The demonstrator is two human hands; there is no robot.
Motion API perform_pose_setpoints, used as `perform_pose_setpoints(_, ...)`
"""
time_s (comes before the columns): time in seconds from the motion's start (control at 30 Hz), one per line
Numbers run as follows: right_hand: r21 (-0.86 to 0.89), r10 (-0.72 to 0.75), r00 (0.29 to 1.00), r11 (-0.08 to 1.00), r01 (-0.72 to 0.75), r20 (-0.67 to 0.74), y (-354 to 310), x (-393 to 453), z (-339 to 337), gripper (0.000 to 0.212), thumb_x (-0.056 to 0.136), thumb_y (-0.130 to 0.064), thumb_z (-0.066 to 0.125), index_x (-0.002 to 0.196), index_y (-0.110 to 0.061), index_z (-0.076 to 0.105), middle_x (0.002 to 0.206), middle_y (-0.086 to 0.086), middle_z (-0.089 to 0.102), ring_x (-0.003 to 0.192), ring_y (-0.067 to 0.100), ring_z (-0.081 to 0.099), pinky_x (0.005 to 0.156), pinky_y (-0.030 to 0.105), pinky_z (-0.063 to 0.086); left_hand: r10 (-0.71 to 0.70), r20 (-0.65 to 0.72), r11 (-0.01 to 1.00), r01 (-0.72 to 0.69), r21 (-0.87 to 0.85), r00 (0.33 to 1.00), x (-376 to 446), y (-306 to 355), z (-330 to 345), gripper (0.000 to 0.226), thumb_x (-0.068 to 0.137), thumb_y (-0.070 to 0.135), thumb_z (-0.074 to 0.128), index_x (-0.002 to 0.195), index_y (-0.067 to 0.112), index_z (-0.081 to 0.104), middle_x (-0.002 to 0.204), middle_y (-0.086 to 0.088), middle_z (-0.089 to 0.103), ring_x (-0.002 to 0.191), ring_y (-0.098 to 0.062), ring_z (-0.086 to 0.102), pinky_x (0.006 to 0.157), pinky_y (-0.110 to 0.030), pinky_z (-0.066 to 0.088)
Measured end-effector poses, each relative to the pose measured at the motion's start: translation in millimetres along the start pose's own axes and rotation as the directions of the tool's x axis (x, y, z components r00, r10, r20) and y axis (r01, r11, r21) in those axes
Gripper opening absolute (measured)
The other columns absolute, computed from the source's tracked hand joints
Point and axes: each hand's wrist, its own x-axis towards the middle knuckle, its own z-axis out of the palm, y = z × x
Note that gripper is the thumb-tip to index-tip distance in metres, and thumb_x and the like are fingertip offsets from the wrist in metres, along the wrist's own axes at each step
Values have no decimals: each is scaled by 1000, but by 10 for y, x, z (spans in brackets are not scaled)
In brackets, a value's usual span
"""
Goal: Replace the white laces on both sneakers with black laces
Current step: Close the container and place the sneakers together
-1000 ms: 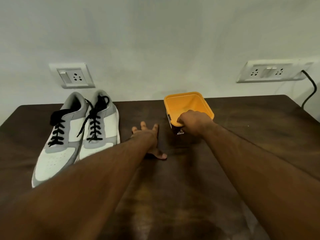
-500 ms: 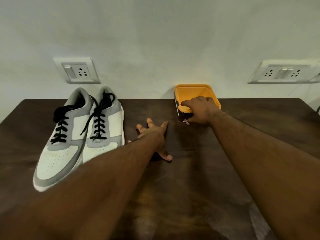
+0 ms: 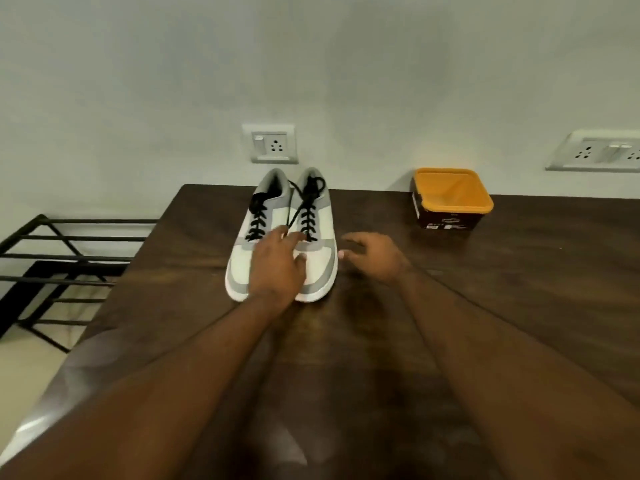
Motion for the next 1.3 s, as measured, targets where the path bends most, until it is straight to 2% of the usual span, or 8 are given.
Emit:
perform_pose_setpoints(0.1, 164, 38, 997, 985, -48, 63, -347, -77, 506, 57, 95, -42, 55, 146, -21, 41, 155, 7, 34, 141, 22, 34, 111, 26, 26, -301, 275, 954, 293, 71, 913, -134, -617, -161, 73, 91, 36, 64, 153, 25, 27, 159, -20, 17, 147, -36, 18, 118, -47, 21)
perform_pose_setpoints(0.2, 118, 103, 995, 987, -104, 20, -489, -221, 848, 69, 89, -39, 66, 149, -26, 36, 162, 8, 14, 146, 23, 22, 114, 28, 22, -259, 444, 956, 294, -12, 858, -319, -849, -238, 85, 94, 32, 62, 156, 35, 4, 164, -13, -4, 151, -31, 6, 119, -42, 20)
perform_pose_setpoints(0.53, 41, 119, 989, 992, -116, -89, -461, -1072, 1149, 63, 94, -28, 62, 150, -24, 33, 161, 4, 18, 148, 28, 16, 117, 36, 18, -219, 428, 949, 294, -115, 877, -1117, -621, -462, 78, 94, 22, 63, 155, 35, 16, 165, -8, 1, 152, -21, 4, 118, -31, 18)
perform_pose_setpoints(0.73, 263, 204, 966, 952, -158, -161, -442, -2130, 1148, 49, 82, -25, 76, 129, -23, 62, 133, -7, 58, 114, 1, 54, 98, 17, 40, -160, 498, 984, 178, 12, 852, -1757, -496, -722, 77, 94, 25, 60, 156, 34, 15, 165, -10, 4, 151, -28, 6, 120, -41, 20)
perform_pose_setpoints(0.8, 390, 286, 923, 905, -172, -256, -376, -2248, 1146, 45, 84, -23, 74, 128, -24, 63, 117, -6, 67, 104, 4, 61, 90, 22, 48, -186, 507, 981, 134, 138, 842, -1762, -435, -765, 74, 95, 40, 54, 156, 32, 13, 164, -11, 7, 150, -35, 7, 119, -48, 21)
perform_pose_setpoints(0.9, 460, 339, 901, 868, -187, -272, -364, -2226, 1204, 50, 87, -10, 68, 135, -19, 56, 146, 3, 48, 133, 13, 43, 110, 34, 38, -293, 483, 953, 215, 211, 825, -1770, -121, -726, 93, 87, 74, 42, 156, 20, 11, 164, -13, 7, 149, -37, 11, 114, -55, 23)
perform_pose_setpoints(1.07, 396, 225, 951, 909, -127, -211, -536, -2335, 1381, 47, 89, 1, 60, 134, -12, 56, 135, 3, 57, 122, 13, 54, 106, 29, 42, -345, 574, 932, 197, 305, 743, -1667, -201, -686, 123, 76, 79, 54, 154, 13, -16, 161, -13, -24, 149, -36, -14, 109, -74, -1)
perform_pose_setpoints(1.3, 68, -83, 873, 989, 132, -481, -550, -2131, 712, 30, 83, 3, 67, 112, -3, 69, 101, 7, 64, 91, 12, 56, 85, 9, 42, -304, 626, 897, -6, 442, 718, -1081, -739, -1128, 94, 89, 52, 62, 155, 37, -2, 164, 11, -10, 149, -39, -11, 104, -79, -9)
